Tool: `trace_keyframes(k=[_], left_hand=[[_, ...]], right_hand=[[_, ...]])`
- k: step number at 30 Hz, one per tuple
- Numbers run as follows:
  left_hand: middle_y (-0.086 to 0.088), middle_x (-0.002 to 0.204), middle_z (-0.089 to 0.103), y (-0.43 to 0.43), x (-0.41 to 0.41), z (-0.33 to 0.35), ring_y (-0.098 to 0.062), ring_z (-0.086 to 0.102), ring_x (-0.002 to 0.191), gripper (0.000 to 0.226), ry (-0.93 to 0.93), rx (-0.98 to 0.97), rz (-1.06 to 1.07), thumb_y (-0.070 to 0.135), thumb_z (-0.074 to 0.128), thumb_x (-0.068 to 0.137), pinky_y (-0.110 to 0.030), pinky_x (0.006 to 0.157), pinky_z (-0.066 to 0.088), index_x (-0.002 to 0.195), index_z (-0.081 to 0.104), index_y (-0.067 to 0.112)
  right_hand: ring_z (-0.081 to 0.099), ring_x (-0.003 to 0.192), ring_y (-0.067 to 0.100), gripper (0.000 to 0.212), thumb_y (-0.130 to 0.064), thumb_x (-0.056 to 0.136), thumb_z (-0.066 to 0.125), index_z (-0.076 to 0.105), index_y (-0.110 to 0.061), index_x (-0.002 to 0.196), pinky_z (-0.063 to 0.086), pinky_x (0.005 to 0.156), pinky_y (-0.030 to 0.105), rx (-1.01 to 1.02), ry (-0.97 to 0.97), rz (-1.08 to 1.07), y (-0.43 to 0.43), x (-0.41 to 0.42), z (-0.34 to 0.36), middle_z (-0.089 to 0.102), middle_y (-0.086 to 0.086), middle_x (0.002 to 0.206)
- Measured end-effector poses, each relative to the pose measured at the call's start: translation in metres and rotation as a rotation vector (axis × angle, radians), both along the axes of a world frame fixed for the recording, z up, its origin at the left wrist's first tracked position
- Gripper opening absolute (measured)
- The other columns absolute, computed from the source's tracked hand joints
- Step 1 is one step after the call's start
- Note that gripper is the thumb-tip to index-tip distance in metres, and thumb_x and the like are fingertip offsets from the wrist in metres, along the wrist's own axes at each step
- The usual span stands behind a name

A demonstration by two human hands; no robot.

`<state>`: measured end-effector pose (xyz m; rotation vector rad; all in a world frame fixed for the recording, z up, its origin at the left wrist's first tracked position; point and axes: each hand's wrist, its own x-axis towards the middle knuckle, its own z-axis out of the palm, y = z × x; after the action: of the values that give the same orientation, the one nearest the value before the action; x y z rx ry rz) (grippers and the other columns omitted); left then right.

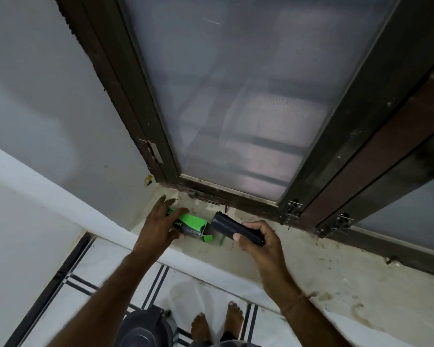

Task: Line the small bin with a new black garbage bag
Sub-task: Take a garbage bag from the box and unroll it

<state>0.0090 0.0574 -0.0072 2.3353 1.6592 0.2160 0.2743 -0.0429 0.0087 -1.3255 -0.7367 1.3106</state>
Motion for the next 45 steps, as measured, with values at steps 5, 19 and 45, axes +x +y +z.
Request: trace_keyframes(k=[5,19,45], left_hand=[[-0.013,0.143,0.053,-0.043,0.024,0.023,-0.034,0.048,0.131,0.074,-0.108,0.212,0.235,0.041,0.084,0.081,-0.048,0.103,0.044,0.143,0.054,0.014],[-0.017,0.118,0.077,-0.105,0.051,0.059,-0.034,0.073,0.113,0.037,-1.339,-0.583,0.418,0.028,0.046,0.109,-0.042,0.095,0.058,0.129,0.069,0.006],[-0.018,0.105,0.078,-0.192,-0.03,0.061,-0.029,0.077,0.094,0.064,-1.502,-0.808,0.548,0.06,0.056,0.095,-0.041,0.084,0.062,0.112,0.068,0.0]], right_hand=[[0.067,0.09,0.015,0.026,0.002,0.088,0.078,0.066,-0.004,0.11,0.058,0.081,0.025,0.03,0.049,-0.015,0.001,-0.01,0.011,0.07,0.01,0.103],[0.074,0.095,0.019,0.015,-0.024,0.094,0.076,0.075,-0.012,0.104,0.059,0.079,0.027,-0.089,0.073,0.1,-0.01,-0.075,0.042,0.079,0.01,0.102],[0.063,0.076,0.003,0.018,-0.032,0.091,0.079,0.07,-0.02,0.08,0.048,0.072,0.021,-0.032,-0.652,0.205,-0.092,-0.143,0.043,0.069,-0.009,0.081]])
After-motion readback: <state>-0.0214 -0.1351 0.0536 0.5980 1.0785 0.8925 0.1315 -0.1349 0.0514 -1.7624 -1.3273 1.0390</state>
